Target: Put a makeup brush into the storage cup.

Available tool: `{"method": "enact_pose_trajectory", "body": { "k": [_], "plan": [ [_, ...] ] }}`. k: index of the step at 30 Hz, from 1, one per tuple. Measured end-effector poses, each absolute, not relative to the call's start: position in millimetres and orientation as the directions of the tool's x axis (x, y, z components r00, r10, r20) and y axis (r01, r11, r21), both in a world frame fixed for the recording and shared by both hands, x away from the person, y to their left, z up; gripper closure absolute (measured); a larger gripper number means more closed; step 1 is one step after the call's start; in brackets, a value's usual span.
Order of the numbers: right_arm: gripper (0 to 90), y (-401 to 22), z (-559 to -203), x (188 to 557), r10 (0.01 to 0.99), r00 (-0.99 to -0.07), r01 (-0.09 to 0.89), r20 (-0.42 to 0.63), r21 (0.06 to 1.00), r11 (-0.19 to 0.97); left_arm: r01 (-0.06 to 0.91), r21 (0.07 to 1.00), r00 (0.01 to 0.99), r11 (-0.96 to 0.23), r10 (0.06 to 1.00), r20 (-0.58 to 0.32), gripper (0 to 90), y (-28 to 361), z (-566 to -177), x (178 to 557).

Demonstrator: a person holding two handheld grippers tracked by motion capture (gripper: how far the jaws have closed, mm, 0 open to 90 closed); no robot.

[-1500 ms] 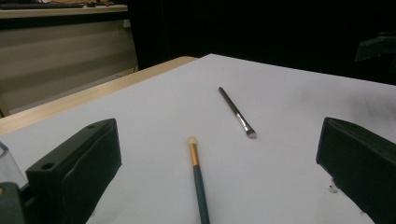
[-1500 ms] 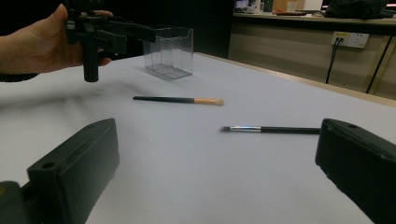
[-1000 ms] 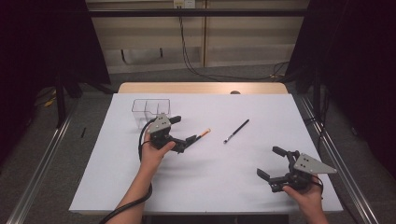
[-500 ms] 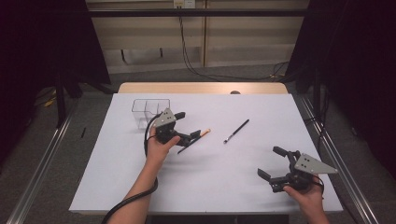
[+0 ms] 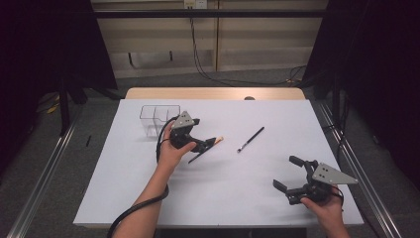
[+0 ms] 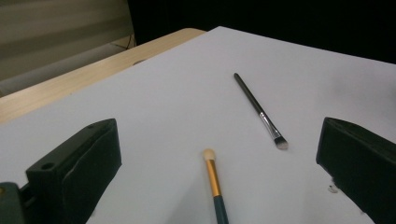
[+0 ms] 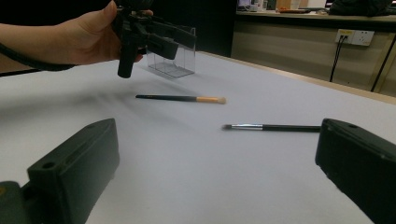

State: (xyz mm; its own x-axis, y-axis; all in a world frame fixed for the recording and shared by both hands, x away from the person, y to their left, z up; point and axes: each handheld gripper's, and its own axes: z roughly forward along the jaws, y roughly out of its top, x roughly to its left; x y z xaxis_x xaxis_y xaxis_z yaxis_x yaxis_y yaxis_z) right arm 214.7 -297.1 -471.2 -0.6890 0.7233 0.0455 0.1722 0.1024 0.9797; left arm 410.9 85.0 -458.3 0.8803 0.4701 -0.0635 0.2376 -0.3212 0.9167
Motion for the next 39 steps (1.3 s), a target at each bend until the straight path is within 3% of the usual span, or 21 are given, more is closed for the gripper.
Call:
{"method": "enact_pose_trajectory", "body": {
  "k": [14, 22, 33, 39],
  "plan": [
    [0.0, -297.4, -471.3, 215.2, 0.721, -0.692, 0.174, 0.046, 0.979, 0.106, 0.34, 0.779, 0.874, -0.526, 0.484, -0.055, 0.0, 66.5, -454.1, 423.8],
    [0.0, -297.3, -471.5, 215.3, 0.721, -0.691, 0.177, 0.046, 0.978, 0.108, 0.409, 0.625, 0.875, -0.665, 0.48, -0.062, 0.0, 54.3, -451.4, 434.8],
    [0.0, -297.7, -471.7, 215.3, 0.722, -0.691, 0.178, 0.044, 0.978, 0.111, 0.502, 0.487, 0.844, -0.715, 0.528, -0.094, 0.0, 48.2, -450.9, 444.2],
    [0.0, -297.7, -472.1, 215.7, 0.721, -0.691, 0.174, 0.039, 0.978, 0.113, 0.572, 0.428, 0.809, -0.7, 0.568, -0.152, 0.0, 45.8, -449.4, 448.7]
  ]
}}
